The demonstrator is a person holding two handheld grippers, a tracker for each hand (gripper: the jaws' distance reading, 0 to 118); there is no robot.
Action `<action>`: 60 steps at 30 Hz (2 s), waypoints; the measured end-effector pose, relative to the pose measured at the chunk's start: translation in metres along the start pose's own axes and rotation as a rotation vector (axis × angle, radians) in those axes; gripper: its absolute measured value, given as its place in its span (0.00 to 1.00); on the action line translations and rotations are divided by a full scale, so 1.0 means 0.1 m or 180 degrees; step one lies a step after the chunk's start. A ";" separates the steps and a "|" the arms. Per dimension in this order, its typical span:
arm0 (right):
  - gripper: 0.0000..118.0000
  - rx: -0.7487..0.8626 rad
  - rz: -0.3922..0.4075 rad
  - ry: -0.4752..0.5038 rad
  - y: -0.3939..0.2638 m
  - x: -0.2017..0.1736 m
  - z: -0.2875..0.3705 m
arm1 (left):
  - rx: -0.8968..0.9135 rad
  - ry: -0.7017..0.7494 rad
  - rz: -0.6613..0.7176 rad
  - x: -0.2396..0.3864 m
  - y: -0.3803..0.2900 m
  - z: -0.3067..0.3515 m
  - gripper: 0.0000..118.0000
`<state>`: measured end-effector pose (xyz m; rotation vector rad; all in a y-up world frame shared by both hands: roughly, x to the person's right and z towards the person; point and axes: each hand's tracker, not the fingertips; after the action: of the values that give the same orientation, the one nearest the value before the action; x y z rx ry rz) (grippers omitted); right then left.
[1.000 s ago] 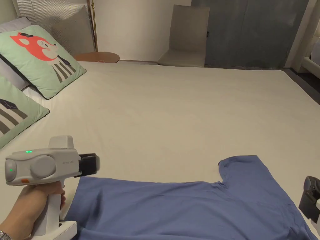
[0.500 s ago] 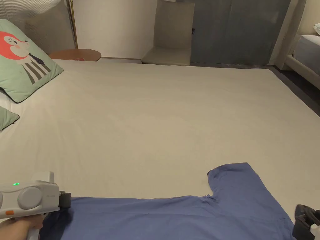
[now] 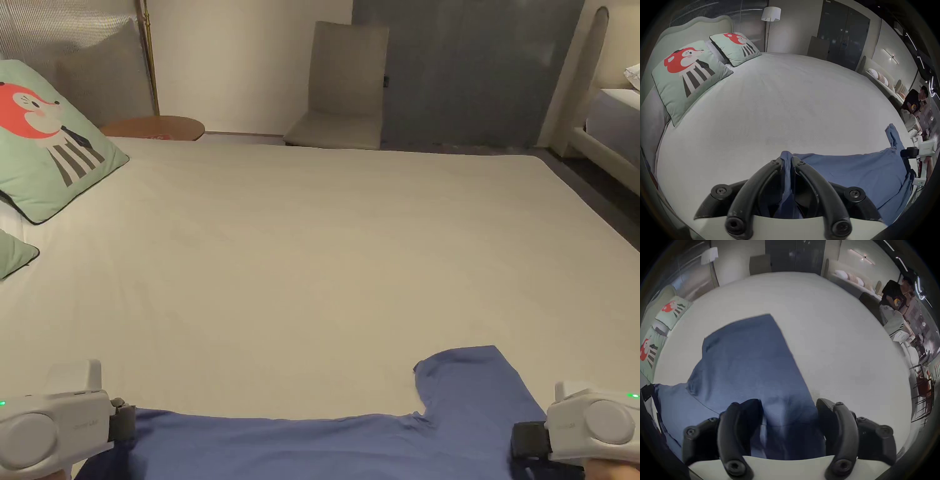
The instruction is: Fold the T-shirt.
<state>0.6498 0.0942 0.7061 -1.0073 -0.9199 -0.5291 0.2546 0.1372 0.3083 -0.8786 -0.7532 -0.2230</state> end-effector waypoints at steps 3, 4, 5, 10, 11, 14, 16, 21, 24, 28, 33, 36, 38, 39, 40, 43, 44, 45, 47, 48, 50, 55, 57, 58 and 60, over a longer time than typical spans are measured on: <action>0.05 0.0121 0.0037 0.0170 -0.01 0.00 0.22 | 0.0016 0.0008 0.0016 -0.03 0.02 0.07 0.03; 0.04 0.0146 0.0083 0.0145 -0.03 0.00 0.27 | 0.0024 0.0007 0.0020 -0.04 0.02 0.11 0.03; 0.04 0.0209 0.0132 0.0261 -0.05 0.00 0.39 | 0.0032 -0.0002 0.0023 -0.04 0.03 0.16 0.03; 0.04 0.0501 0.0255 0.0322 -0.19 0.08 0.96 | 0.0120 -0.0028 0.0040 -0.09 0.01 0.53 0.03; 0.04 0.0549 0.0226 0.0372 -0.24 0.13 1.11 | 0.0137 -0.0044 0.0041 -0.11 -0.02 0.63 0.03; 0.04 0.0691 0.0277 0.0418 -0.43 0.22 1.49 | 0.0166 -0.0085 0.0069 -0.20 -0.15 0.95 0.03; 0.04 0.0755 0.0306 0.0431 -0.60 0.27 1.73 | 0.0193 -0.0101 0.0090 -0.27 -0.28 1.16 0.03; 0.04 0.0814 0.0346 0.0476 -1.14 0.38 2.14 | 0.0149 -0.0128 0.0134 -0.42 -0.78 1.60 0.03; 0.04 0.0739 0.0426 0.0470 -1.50 0.38 2.24 | 0.0018 -0.0069 0.0101 -0.49 -1.12 1.73 0.03; 0.04 0.0542 0.0549 0.0336 -1.93 0.37 2.17 | -0.0199 -0.0045 0.0123 -0.55 -1.52 1.76 0.03; 0.04 0.0322 0.0505 0.0268 -2.26 0.43 1.85 | -0.0345 -0.0011 0.0200 -0.60 -1.85 1.65 0.03; 0.04 0.0277 0.0528 0.0182 -2.37 0.44 1.67 | -0.0360 0.0005 0.0201 -0.67 -1.95 1.52 0.03; 0.04 0.0263 0.0514 0.0162 -2.41 0.45 1.59 | -0.0364 0.0036 0.0214 -0.68 -1.98 1.47 0.03; 0.04 0.0260 0.0502 0.0157 -2.43 0.45 1.56 | -0.0356 0.0034 0.0222 -0.70 -1.99 1.44 0.03; 0.04 0.0262 0.0489 0.0153 -2.45 0.44 1.53 | -0.0342 0.0030 0.0234 -0.71 -1.99 1.43 0.03; 0.30 0.0397 0.0504 0.0123 -2.52 0.43 1.52 | -0.0199 0.0007 0.0301 -0.73 -2.00 1.46 0.35; 0.38 0.0446 0.0508 0.0091 -2.53 0.43 1.56 | -0.0065 0.0039 0.0280 -0.72 -2.00 1.51 0.42; 0.38 0.0478 0.0530 0.0003 -2.54 0.42 1.60 | 0.0072 0.0100 0.0235 -0.72 -2.00 1.57 0.42; 0.83 0.0776 0.0522 -0.0070 -2.56 0.41 1.76 | 0.0450 0.0110 0.0220 -0.69 -1.97 1.74 0.81; 0.86 0.1068 0.0414 -0.0074 -2.55 0.38 1.89 | 0.0703 0.0165 0.0226 -0.65 -1.93 1.85 0.87; 0.85 0.1513 0.0265 -0.0099 -2.50 0.27 2.12 | 0.1119 0.0158 0.0113 -0.52 -1.83 2.01 0.88; 0.82 0.2384 -0.0052 -0.0213 -2.30 -0.16 2.45 | 0.1675 0.0046 0.0012 -0.07 -1.55 2.31 0.86; 0.62 0.2565 -0.0137 -0.0179 -2.25 -0.33 2.51 | 0.1837 -0.0052 -0.0016 0.05 -1.50 2.37 0.68; 0.38 0.2642 -0.0181 -0.0141 -2.22 -0.41 2.52 | 0.1930 -0.0062 -0.0065 0.10 -1.49 2.39 0.44; 0.01 0.2729 -0.0240 -0.0148 -2.20 -0.57 2.54 | 0.1989 0.0005 -0.0082 0.15 -1.46 2.38 0.02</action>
<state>0.3532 0.2171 0.8207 -0.2079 -1.0865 -0.1302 0.0771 0.2285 0.5044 -0.2759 -0.7711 -0.0036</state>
